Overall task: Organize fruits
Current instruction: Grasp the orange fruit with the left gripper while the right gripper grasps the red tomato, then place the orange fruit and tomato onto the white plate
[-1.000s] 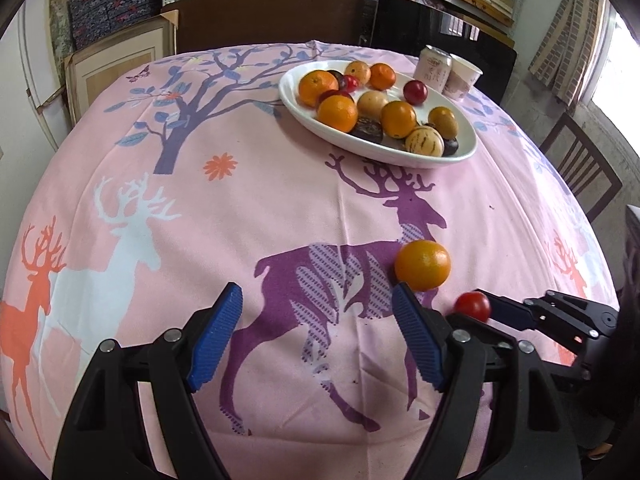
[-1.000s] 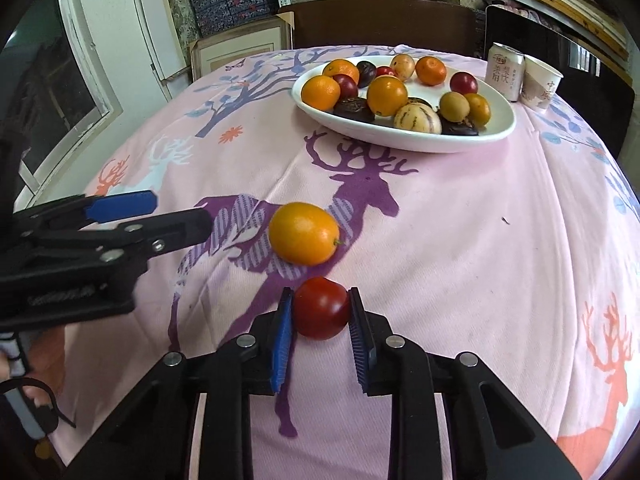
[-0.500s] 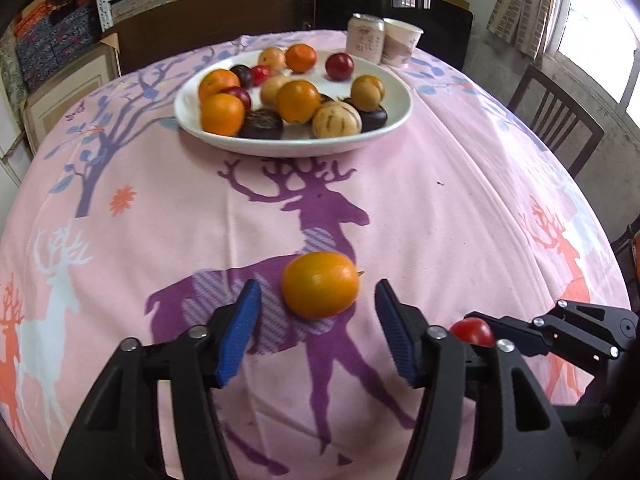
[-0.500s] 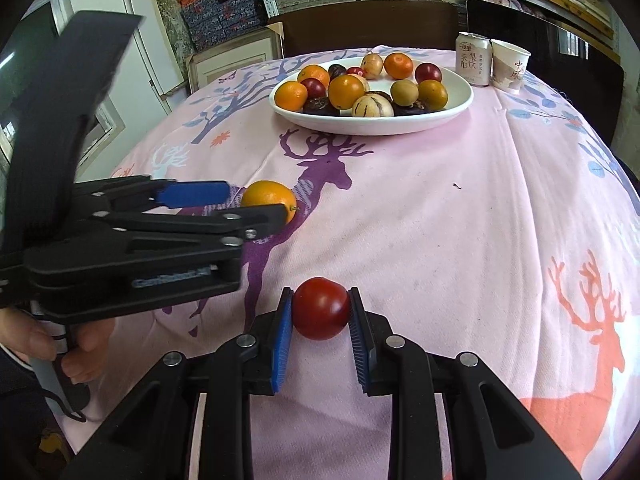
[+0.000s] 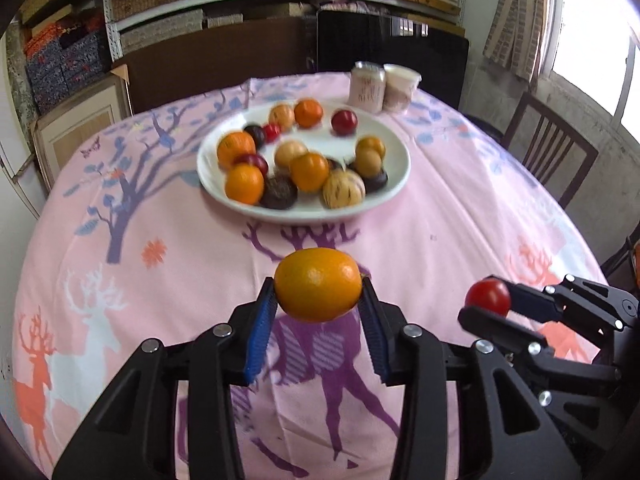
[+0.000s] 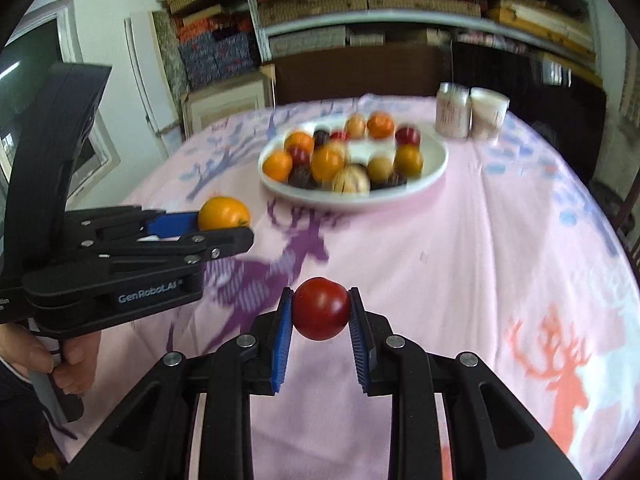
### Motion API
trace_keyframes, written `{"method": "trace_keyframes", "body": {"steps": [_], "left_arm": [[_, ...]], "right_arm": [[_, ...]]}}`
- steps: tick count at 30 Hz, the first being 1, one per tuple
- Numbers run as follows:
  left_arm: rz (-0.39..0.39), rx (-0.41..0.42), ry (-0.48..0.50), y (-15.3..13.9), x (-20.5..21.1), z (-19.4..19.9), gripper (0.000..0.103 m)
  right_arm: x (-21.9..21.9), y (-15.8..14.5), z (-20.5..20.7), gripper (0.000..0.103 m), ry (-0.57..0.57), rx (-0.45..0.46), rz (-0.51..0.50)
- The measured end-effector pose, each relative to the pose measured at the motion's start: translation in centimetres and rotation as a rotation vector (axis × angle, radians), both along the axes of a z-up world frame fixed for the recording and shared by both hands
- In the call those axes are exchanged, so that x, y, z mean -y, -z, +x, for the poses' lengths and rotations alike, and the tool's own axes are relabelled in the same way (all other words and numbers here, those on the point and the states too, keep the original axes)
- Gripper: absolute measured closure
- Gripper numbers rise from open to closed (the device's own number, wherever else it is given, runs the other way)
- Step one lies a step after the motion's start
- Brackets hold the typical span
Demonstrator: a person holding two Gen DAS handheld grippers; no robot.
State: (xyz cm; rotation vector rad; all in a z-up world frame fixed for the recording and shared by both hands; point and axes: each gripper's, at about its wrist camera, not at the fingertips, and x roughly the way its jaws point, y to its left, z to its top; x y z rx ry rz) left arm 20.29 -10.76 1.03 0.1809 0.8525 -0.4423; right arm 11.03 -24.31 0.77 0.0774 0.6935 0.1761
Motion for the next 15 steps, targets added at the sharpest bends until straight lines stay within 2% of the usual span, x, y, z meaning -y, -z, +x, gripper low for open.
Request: {"method": "trace_keyframes", "body": {"steps": [3, 7, 15], "left_arm": [[-0.021, 0.024, -0.012, -1.6, -0.1, 1.4, 0.063], [-0.048, 0.039, -0.033, -2.6, 0.3, 4.3, 0.063], [-0.067, -0.043, -0.122, 0.1, 0.2, 10.9, 0.063]], "right_arm": [[-0.4, -1.7, 1.5, 0.076, -0.022, 0.082, -0.016], [-0.7, -2.3, 4.9, 0.076, -0.034, 0.111, -0.034], [-0.8, -0.3, 11.2, 0.076, -0.016, 0.073, -0.099]]}}
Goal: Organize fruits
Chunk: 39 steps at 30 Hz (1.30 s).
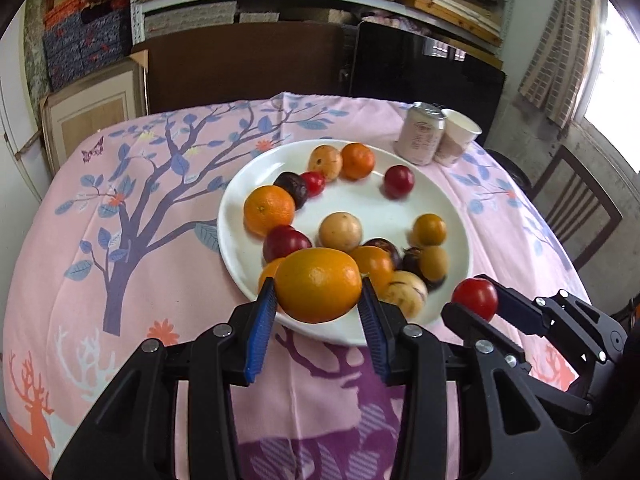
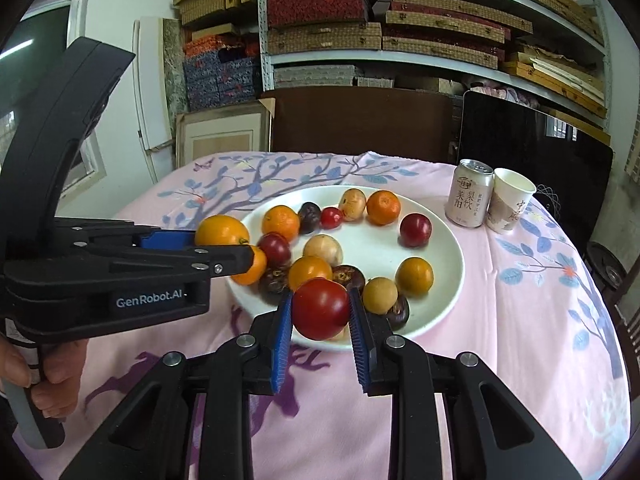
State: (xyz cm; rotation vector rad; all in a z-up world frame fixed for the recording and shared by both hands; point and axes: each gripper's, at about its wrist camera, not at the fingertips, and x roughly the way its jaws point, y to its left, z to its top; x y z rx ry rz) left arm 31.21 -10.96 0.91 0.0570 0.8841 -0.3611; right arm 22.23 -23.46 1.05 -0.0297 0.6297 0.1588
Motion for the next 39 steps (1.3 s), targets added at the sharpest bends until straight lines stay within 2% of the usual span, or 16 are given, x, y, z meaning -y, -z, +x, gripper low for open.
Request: {"method": "trace_keyframes", "body": {"steps": [4, 8, 20, 21, 22, 23, 24, 26, 28, 30, 33, 36, 39], "left_arm": [[0.003, -0.014, -0.042, 1.2, -0.4, 1.8, 0.063], [0.024, 0.014, -0.064, 1.3, 0.0, 2.7, 0.063], [0.050, 0.020, -0.075, 2.0, 1.4, 4.2, 0.063], [0.049, 0.019, -0.076, 2.1, 1.5, 4.3, 0.062], [0.047, 0.017, -0.079, 2.1, 1.5, 4.3, 0.062], [0.046, 0.014, -0.083, 2.2, 1.5, 4.4, 0.055], [0.045, 0.013, -0.093, 2.2, 1.5, 4.4, 0.042], [0.048, 0.033, -0.108, 1.9, 1.4, 4.3, 0.032], [0.049, 0.044, -0.105, 1.6, 1.3, 4.0, 0.031], [0.048, 0.035, -0.104, 1.4, 1.2, 3.7, 0.025], [0.054, 0.035, -0.105, 1.2, 0.8, 2.6, 0.020], [0.070, 0.030, -0.106, 1.1, 0.4, 0.7, 0.015], [0.084, 0.015, -0.103, 1.1, -0.1, -1.6, 0.014]], "right_arm": [[-0.1, 1.0, 2.0, 0.076, 0.006, -0.005, -0.036], [0.0, 1.8, 3.6, 0.076, 0.019, -0.013, -0.047], [0.3, 2.5, 6.0, 0.074, 0.038, -0.015, -0.061], [0.2, 2.5, 6.1, 0.072, 0.034, -0.016, -0.064], [0.2, 2.5, 6.2, 0.060, 0.053, -0.008, -0.085], [0.1, 2.4, 6.2, 0.053, 0.079, 0.005, -0.114], [0.1, 2.4, 6.1, 0.044, 0.085, 0.013, -0.123], [0.3, 2.4, 6.1, 0.044, 0.081, 0.003, -0.114], [0.5, 2.3, 5.6, 0.044, 0.072, -0.005, -0.093], [0.7, 2.1, 5.1, 0.041, 0.068, -0.030, -0.081], [0.9, 1.8, 3.6, 0.038, 0.064, -0.048, -0.067], [0.9, 1.6, 1.5, 0.034, 0.053, -0.087, -0.050], [1.0, 1.9, -1.1, 0.033, 0.049, -0.139, -0.032]]}}
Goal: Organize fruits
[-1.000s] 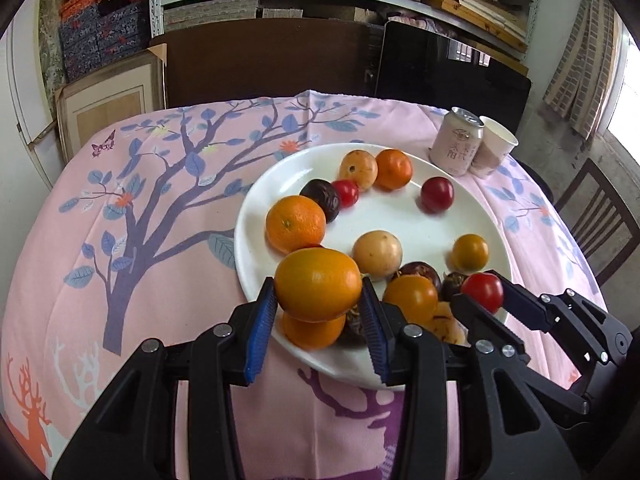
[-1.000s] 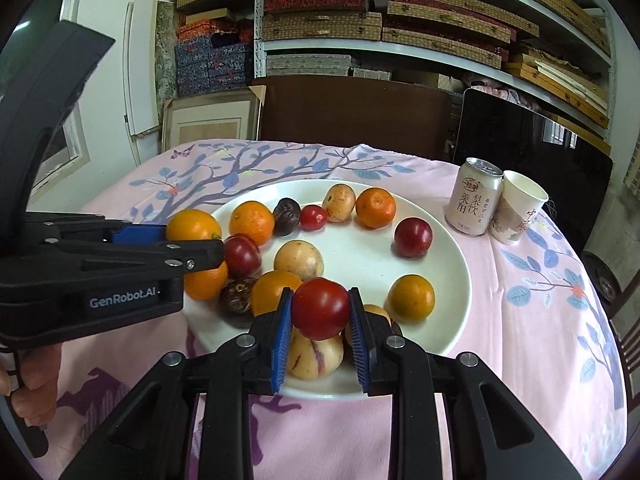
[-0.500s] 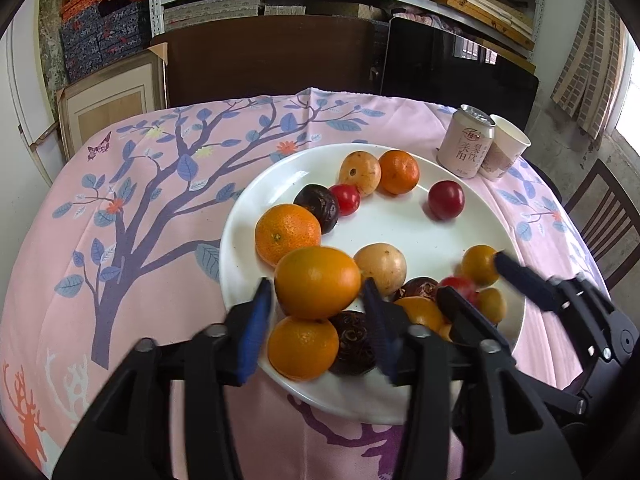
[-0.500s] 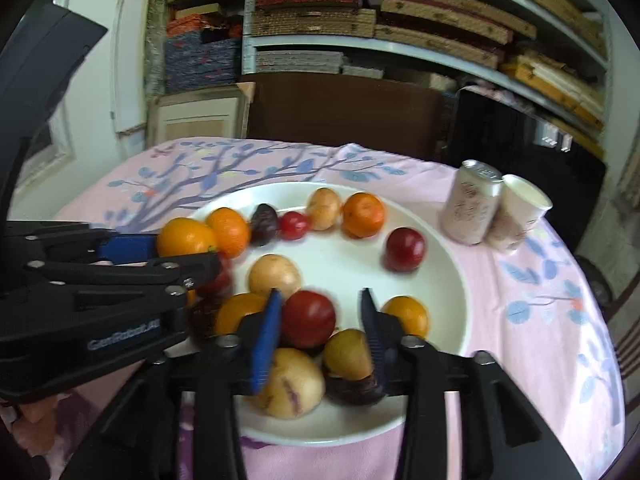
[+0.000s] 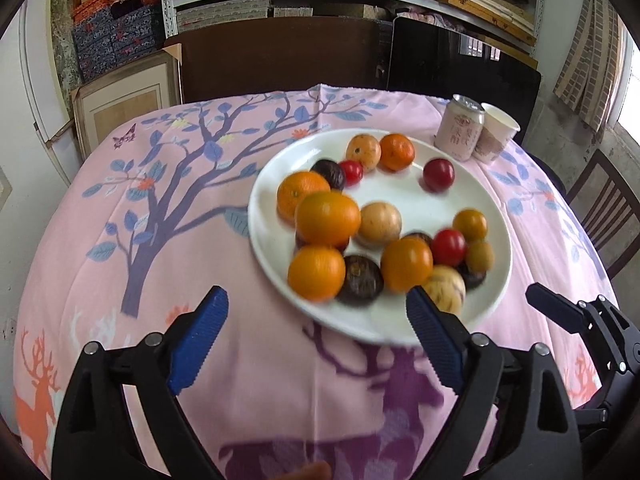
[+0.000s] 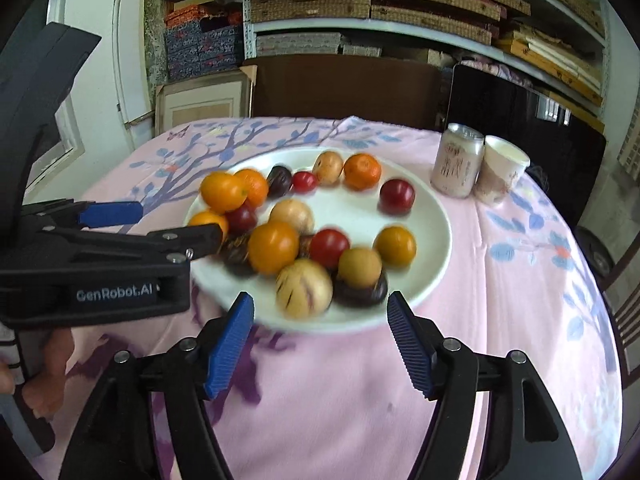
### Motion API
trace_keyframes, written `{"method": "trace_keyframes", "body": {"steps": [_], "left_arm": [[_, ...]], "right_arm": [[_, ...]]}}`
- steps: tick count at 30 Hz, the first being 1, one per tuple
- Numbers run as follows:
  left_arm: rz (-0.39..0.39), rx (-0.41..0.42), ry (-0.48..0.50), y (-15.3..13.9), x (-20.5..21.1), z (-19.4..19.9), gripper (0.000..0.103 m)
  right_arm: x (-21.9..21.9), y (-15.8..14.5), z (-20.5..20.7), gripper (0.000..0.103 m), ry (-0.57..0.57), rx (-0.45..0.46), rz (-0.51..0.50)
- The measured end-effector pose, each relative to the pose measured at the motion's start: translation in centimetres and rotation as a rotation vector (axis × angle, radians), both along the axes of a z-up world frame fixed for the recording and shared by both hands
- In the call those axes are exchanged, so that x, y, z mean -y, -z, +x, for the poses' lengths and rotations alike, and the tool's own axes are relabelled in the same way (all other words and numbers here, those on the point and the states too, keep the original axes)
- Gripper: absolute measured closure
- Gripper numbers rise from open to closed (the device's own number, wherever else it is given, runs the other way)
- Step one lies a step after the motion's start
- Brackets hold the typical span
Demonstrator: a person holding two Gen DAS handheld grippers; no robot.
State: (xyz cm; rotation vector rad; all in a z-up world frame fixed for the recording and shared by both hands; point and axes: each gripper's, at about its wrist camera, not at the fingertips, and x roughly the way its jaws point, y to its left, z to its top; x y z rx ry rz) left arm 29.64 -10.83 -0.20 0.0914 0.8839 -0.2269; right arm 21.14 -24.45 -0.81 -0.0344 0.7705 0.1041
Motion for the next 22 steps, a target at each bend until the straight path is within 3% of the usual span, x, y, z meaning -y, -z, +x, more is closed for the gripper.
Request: {"method": "trace_keyframes", "body": {"steps": [11, 13, 15, 22], "left_arm": [[-0.019, 0.018, -0.001, -0.9, -3.1, -9.8, 0.010], [-0.013, 0.001, 0.016, -0.6, -3.5, -11.3, 0.010], [0.000, -0.005, 0.028, -0.3, -3.7, -12.5, 0.007], [0.053, -0.032, 0.017, 1.9, -5.3, -14.8, 0.007]], "right_arm": [[1.6, 1.7, -8.3, 0.033, 0.075, -0.061, 0.011], [2.3, 2.2, -9.3, 0.026, 0.108, -0.071, 0.022], [3.0, 2.8, -10.2, 0.021, 0.134, -0.073, 0.029], [4.8, 4.8, -12.0, 0.021, 0.170, -0.144, 0.055]]}}
